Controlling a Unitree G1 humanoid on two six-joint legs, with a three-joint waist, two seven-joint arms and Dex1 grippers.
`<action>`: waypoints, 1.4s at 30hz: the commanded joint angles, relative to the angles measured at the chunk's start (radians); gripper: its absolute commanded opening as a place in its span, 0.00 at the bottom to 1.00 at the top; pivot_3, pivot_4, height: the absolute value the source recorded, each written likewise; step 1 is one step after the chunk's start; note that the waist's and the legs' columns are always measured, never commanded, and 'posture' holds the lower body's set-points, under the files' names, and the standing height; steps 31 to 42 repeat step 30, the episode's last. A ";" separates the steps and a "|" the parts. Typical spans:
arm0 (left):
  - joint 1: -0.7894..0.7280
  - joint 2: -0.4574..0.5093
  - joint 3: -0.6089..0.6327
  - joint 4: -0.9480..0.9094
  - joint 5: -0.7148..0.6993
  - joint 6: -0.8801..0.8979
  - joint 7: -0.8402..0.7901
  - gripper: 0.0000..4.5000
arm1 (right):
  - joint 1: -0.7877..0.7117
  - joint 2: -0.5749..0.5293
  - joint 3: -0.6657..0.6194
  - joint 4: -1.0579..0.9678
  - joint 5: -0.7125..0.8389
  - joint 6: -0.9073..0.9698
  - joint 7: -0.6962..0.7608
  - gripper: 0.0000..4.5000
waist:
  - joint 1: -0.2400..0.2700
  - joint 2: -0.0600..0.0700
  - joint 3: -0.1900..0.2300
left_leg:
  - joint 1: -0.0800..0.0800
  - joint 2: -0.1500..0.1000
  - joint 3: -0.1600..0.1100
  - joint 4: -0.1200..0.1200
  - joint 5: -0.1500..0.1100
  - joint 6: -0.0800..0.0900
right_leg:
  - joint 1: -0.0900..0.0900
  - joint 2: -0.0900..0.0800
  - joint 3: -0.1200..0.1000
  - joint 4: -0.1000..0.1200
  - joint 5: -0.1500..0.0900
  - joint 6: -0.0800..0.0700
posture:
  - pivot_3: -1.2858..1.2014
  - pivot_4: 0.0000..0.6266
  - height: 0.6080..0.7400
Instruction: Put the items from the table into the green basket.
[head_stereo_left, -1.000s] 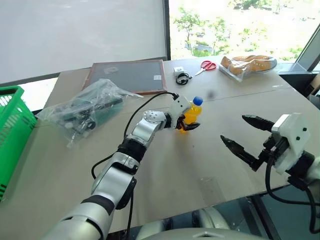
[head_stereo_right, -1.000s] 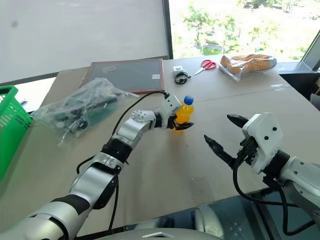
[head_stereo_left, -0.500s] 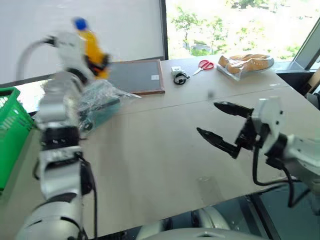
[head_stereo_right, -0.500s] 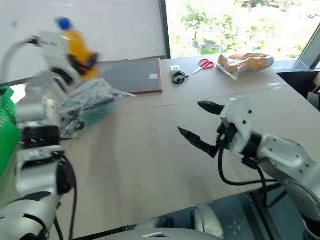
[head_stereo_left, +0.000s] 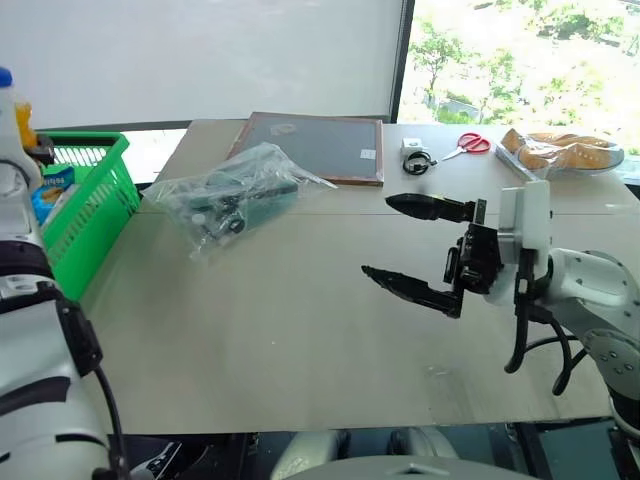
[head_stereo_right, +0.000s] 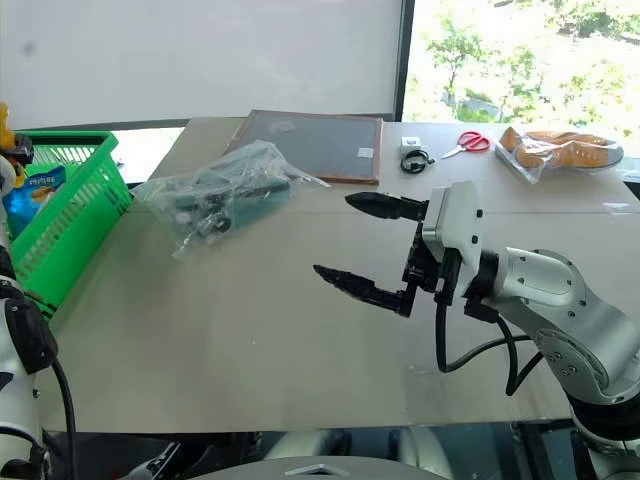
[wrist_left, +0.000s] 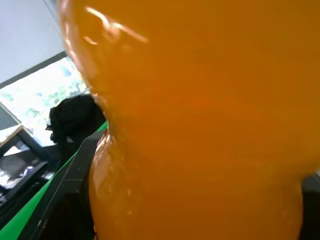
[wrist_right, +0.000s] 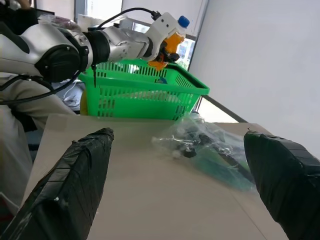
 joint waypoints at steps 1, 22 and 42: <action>-0.007 0.046 0.007 0.004 0.006 -0.058 0.037 0.99 | -0.013 0.000 -0.020 -0.009 -0.001 -0.020 0.020 1.00 | -0.002 0.000 0.000 | 0.000 0.000 0.000 0.000 0.000 0.000 | 0.000 0.000 0.000 0.001 0.000 0.000 | 0.55 0.04 1.00; 0.843 -0.363 -0.035 -1.548 -0.699 0.576 -0.316 0.99 | 0.303 -0.045 -0.127 0.159 -0.290 -0.041 -0.073 1.00 | -0.020 0.002 -0.006 | 0.008 0.002 0.009 -0.002 0.000 -0.001 | 0.000 0.000 0.007 0.011 0.000 -0.001 | 0.55 0.06 1.00; 1.117 -0.357 -0.011 -1.655 -0.674 0.552 -0.367 0.99 | 0.550 0.013 -0.239 0.159 -0.447 -0.092 -0.193 1.00 | 0.007 0.018 -0.001 | 0.013 0.002 0.009 -0.003 -0.001 -0.004 | 0.004 -0.001 0.006 0.012 -0.001 -0.003 | 0.54 0.08 1.00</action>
